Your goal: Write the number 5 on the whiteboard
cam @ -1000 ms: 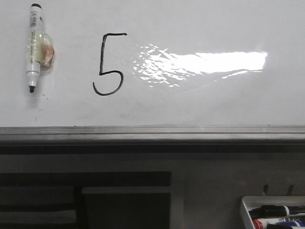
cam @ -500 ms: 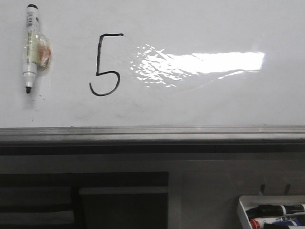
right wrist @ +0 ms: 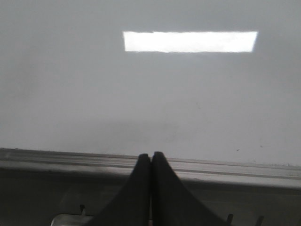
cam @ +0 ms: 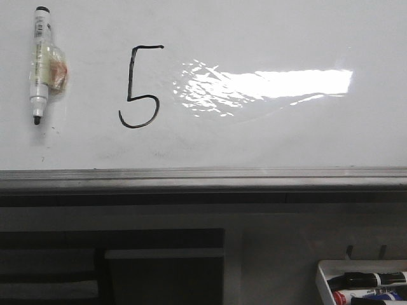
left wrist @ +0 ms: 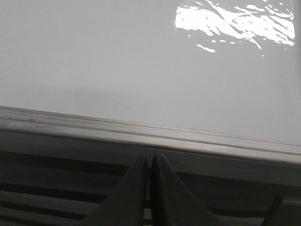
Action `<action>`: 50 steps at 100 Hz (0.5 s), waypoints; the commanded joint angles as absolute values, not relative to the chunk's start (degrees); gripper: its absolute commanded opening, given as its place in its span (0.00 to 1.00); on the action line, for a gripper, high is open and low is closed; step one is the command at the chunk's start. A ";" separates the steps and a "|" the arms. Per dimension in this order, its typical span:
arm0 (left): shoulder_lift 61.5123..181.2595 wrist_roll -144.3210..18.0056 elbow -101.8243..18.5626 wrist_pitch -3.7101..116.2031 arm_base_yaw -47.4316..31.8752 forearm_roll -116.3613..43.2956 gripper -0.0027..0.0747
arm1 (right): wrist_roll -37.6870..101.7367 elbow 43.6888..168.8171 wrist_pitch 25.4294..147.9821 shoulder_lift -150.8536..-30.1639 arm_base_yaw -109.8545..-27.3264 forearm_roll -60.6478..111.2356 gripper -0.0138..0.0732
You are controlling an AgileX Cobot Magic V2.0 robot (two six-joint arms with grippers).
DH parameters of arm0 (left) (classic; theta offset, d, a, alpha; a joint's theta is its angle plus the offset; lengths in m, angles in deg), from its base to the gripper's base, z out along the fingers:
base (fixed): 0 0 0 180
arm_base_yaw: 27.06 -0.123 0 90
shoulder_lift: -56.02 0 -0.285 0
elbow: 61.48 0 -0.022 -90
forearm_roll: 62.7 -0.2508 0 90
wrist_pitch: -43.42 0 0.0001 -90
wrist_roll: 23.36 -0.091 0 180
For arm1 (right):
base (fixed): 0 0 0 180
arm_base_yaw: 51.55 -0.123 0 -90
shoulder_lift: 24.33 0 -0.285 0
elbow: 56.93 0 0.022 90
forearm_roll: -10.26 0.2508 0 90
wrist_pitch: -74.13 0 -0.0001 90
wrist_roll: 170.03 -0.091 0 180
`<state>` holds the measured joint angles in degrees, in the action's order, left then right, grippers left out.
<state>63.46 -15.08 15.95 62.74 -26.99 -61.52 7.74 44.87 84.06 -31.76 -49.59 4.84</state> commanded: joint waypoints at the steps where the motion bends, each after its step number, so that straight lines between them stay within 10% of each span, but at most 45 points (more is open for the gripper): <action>1: 61.89 -14.69 16.96 59.66 -27.15 -61.66 0.01 | 7.76 43.67 84.63 -30.47 -49.01 4.19 0.09; 50: 61.89 -14.69 16.96 59.66 -27.15 -61.66 0.01 | 7.86 43.67 92.48 -30.47 -49.01 4.19 0.09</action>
